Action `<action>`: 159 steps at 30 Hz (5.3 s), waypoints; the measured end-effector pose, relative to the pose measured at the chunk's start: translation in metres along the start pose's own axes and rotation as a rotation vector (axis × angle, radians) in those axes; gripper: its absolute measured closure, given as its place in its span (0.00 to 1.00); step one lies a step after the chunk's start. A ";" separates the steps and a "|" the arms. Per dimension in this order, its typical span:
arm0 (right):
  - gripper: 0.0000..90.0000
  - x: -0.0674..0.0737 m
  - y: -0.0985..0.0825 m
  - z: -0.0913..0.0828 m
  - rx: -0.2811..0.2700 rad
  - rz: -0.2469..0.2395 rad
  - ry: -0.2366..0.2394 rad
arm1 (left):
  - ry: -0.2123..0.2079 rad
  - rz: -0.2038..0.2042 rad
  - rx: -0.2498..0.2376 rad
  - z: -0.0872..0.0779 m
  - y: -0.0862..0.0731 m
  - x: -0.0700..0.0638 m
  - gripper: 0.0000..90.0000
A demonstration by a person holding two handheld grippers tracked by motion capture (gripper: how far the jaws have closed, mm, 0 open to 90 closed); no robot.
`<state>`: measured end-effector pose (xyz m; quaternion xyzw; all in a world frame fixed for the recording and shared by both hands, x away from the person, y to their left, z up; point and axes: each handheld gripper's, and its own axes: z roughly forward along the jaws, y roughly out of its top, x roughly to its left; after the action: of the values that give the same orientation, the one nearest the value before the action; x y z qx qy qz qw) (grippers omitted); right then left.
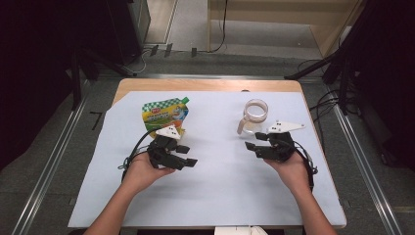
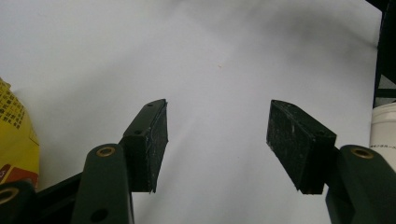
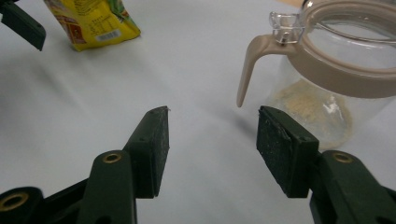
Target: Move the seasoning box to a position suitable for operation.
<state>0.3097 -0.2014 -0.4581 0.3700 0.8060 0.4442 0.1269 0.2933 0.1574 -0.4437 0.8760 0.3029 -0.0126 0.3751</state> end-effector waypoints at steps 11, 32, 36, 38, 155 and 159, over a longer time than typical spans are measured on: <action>0.48 -0.027 0.000 0.007 -0.005 0.053 -0.072 | 0.008 0.003 -0.008 -0.002 -0.001 0.001 0.43; 0.22 -0.070 -0.003 0.052 -0.032 0.145 -0.145 | -0.004 0.003 -0.019 -0.001 -0.002 0.001 0.44; 0.16 -0.071 -0.003 0.065 -0.034 0.104 -0.163 | -0.003 -0.003 -0.025 -0.003 -0.004 0.001 0.44; 0.14 -0.071 -0.003 0.071 -0.035 0.084 -0.178 | 0.002 -0.007 -0.024 -0.003 -0.005 0.000 0.44; 0.46 0.078 -0.022 0.012 0.117 -0.145 0.167 | -0.058 -0.011 -0.023 -0.003 -0.005 -0.005 0.68; 0.54 0.070 -0.020 0.006 0.109 -0.107 0.165 | -0.083 -0.008 -0.001 0.000 -0.004 -0.008 0.78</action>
<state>0.2548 -0.1550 -0.4692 0.2950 0.8554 0.4211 0.0635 0.2848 0.1554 -0.4440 0.8734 0.2904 -0.0502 0.3877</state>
